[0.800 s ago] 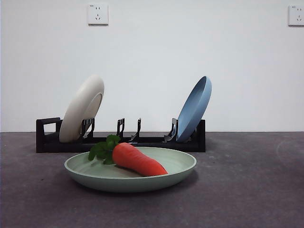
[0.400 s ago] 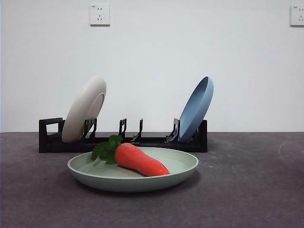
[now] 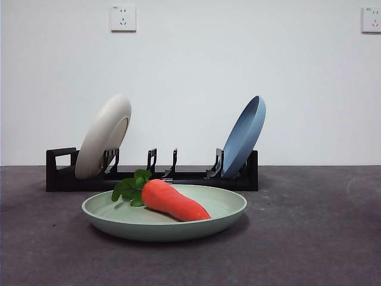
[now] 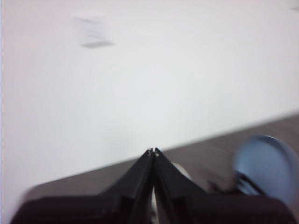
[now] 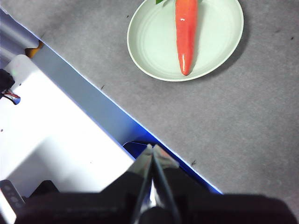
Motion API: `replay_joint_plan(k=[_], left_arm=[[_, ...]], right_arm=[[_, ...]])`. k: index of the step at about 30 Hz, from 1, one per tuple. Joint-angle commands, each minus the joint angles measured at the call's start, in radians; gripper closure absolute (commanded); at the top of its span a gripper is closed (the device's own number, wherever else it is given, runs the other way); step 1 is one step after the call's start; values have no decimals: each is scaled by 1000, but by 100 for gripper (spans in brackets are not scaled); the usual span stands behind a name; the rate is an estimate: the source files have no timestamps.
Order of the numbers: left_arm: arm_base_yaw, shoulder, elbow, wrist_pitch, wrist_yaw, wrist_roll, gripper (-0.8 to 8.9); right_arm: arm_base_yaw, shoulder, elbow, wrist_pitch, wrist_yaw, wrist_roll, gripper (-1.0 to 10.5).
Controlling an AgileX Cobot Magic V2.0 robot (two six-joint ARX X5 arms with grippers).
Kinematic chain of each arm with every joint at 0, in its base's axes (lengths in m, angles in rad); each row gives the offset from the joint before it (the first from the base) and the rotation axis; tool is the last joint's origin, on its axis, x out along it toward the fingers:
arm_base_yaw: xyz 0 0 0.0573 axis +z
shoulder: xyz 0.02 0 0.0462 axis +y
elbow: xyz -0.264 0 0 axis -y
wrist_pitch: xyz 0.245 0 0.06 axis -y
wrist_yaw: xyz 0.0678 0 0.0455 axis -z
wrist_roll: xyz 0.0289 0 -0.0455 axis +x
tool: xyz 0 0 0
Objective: Take the green plate from the plate rack,put the plate on the table,take the carrot from the table,put the carrot in the plate
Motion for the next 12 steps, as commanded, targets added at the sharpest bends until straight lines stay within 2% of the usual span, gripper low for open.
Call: replay_joint_plan(k=[1, 8, 12], left_arm=[[97, -106, -130, 88, -1, 22, 816], [236, -359, -543, 346, -15, 27, 816], [262, -452, -716, 369, -14, 20, 816]], right_arm=[[2, -2, -2, 2, 3, -3, 946], [2, -2, -2, 2, 3, -3, 946], [2, -2, -2, 2, 3, -3, 946]])
